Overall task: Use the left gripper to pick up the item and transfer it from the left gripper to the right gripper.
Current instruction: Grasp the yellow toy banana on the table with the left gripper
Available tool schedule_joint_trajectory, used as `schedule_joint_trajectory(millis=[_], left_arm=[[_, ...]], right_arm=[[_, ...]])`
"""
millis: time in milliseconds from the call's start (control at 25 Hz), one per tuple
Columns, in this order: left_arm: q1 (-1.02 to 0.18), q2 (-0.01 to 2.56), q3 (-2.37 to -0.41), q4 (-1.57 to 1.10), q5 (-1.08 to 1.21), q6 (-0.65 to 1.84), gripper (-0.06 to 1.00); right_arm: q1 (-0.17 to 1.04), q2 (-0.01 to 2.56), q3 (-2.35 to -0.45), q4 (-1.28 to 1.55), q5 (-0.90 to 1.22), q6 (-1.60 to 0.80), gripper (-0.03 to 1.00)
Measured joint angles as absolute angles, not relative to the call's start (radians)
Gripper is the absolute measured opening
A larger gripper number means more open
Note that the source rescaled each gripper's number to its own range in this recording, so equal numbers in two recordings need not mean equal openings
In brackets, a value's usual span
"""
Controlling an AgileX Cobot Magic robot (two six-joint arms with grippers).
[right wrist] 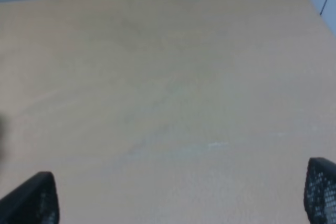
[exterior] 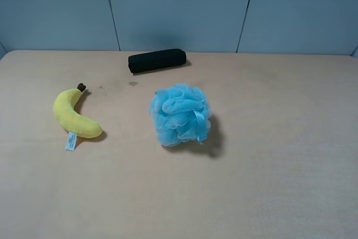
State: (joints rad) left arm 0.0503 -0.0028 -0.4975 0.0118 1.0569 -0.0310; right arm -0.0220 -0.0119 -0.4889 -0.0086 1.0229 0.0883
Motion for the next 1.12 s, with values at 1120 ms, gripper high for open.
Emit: schedule_joint_trajectory(millis=[1120], left_arm=[[0.050, 0.220, -0.619, 0.014, 1.129, -0.153, 0.96]], right_arm=[[-0.022, -0.012, -0.489, -0.009, 1.023, 0.088, 1.00]])
